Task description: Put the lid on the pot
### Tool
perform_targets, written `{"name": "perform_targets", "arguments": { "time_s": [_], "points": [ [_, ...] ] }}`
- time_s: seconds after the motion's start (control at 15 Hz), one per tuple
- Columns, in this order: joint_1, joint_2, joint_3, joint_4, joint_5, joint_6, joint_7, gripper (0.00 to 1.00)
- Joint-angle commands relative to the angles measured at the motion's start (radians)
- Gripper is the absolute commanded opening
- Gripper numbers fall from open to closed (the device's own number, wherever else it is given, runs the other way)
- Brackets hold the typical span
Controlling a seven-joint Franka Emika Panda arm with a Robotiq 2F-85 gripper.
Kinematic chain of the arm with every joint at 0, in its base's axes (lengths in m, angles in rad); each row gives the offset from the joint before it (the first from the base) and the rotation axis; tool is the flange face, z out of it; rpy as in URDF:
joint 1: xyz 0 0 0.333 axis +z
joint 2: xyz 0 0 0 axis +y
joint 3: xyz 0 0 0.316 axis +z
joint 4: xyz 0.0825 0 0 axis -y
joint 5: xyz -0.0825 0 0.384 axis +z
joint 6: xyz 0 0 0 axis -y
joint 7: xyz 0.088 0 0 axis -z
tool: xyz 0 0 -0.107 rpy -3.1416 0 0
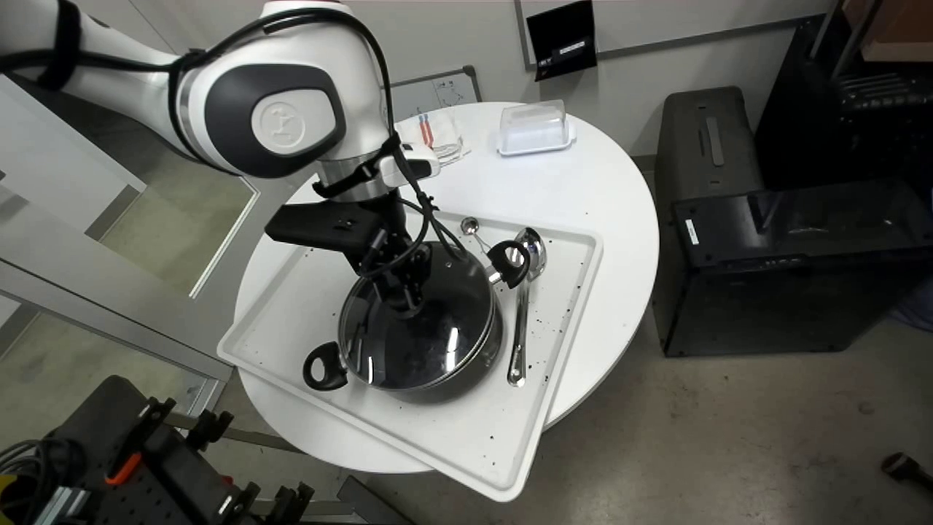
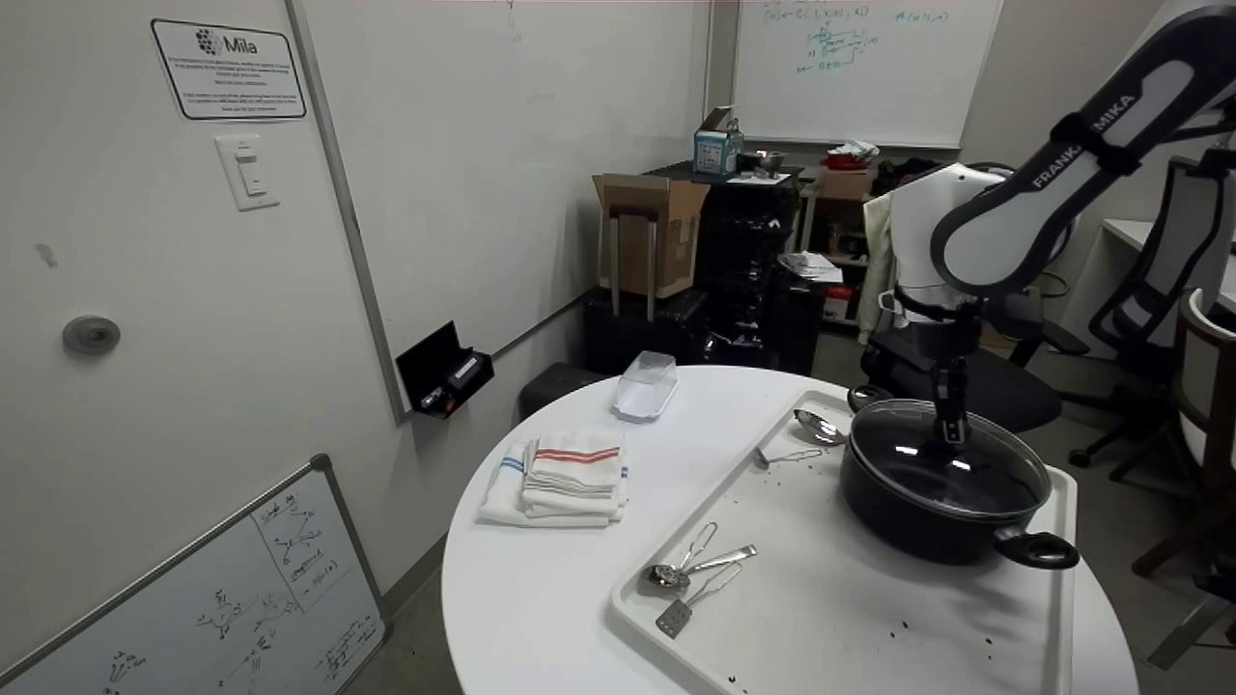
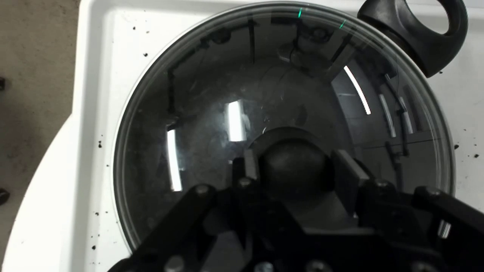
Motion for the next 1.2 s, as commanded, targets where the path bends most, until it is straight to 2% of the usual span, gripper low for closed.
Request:
{"name": "perform_targets", "arguments": {
  "time_s": [0.0, 1.13],
  "points": [
    [0.009, 0.002, -0.002, 0.020, 0.009, -0.012, 0.004, 0.25],
    [0.015, 0.026, -0.008, 0.027, -0.001, 0.018, 0.006, 0.25]
  ]
}}
